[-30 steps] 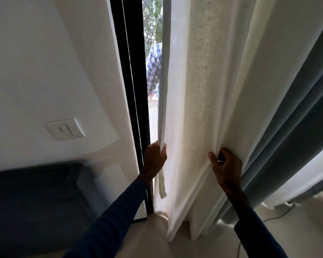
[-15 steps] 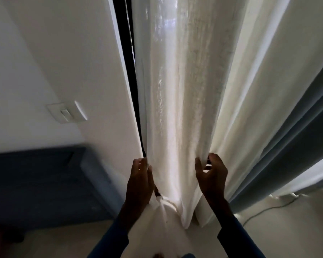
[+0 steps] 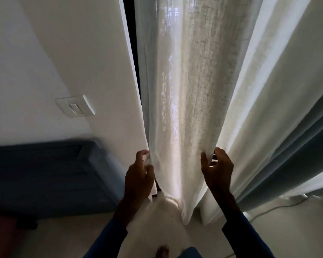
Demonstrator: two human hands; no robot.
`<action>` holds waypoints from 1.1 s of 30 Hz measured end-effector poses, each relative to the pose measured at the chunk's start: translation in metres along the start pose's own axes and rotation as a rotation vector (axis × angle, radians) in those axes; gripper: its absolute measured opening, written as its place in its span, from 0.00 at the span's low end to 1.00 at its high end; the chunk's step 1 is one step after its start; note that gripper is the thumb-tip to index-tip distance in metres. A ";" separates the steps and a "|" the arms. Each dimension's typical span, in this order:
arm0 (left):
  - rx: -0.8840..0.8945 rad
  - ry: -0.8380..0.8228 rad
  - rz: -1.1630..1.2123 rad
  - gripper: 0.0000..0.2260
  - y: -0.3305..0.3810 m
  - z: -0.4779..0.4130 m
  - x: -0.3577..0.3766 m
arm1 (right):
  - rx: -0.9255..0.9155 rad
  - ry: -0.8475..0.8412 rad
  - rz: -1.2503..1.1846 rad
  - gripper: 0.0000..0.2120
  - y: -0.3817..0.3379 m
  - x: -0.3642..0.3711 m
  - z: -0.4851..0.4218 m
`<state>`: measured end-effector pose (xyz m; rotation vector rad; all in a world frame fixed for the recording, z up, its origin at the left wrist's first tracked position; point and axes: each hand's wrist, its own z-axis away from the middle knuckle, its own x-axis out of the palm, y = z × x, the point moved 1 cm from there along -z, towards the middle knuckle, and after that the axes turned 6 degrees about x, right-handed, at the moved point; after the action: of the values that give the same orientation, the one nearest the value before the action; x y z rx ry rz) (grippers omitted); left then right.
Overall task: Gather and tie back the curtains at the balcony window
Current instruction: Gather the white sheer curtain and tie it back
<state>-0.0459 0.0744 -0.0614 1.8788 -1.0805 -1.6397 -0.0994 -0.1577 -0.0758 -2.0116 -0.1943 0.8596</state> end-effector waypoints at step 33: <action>0.207 0.066 -0.066 0.14 0.048 0.017 0.037 | -0.121 -0.352 -0.211 0.11 -0.029 0.031 0.058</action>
<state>-0.0756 0.0201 -0.0530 2.1045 -1.2123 -1.5394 -0.1078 -0.0867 -0.0879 -1.8941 -0.6590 1.0799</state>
